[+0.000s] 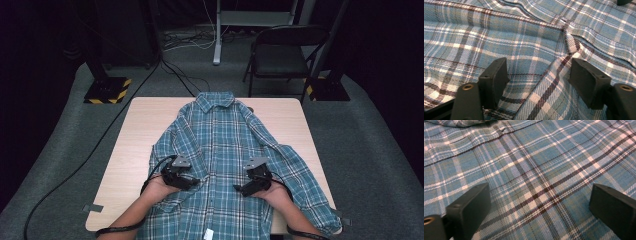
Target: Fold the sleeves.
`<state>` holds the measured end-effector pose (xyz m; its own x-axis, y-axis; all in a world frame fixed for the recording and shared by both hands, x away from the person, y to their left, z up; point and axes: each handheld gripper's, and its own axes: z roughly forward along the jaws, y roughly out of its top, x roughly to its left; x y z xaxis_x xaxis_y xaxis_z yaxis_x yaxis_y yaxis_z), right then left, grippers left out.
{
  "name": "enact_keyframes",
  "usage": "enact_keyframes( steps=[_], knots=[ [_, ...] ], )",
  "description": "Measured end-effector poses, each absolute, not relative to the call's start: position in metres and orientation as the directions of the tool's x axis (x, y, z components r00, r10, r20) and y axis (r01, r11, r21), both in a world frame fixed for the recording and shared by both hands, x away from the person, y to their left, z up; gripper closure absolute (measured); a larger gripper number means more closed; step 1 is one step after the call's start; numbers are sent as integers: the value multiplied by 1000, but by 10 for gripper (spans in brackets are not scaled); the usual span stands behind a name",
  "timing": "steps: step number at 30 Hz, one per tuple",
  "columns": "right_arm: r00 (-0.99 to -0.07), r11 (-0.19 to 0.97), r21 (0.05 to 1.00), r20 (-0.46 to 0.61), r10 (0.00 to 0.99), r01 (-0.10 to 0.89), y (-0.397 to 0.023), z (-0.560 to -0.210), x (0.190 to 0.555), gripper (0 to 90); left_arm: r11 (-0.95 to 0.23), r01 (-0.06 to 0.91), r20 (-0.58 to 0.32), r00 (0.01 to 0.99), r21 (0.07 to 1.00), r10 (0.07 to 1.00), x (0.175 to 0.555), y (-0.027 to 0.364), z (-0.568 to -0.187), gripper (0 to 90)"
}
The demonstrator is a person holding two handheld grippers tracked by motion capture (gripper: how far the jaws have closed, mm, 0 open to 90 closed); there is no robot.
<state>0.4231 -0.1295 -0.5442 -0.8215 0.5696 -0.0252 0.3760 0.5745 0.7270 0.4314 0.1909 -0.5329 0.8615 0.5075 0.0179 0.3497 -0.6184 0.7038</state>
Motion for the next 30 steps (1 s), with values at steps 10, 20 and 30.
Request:
enact_keyframes(
  steps=[10,20,30],
  knots=[
    [-812,567,728,-24,584,386,-130,-541,422,135,-594,359,24,843,719,538,434,193,-523,215],
    [-797,552,730,-16,604,404,-135,-533,416,248,-578,384,26,817,720,576,445,199,-525,200],
    [-760,501,764,-22,650,407,-152,-521,411,279,-585,400,27,810,706,586,450,200,-535,173]
  ],
)
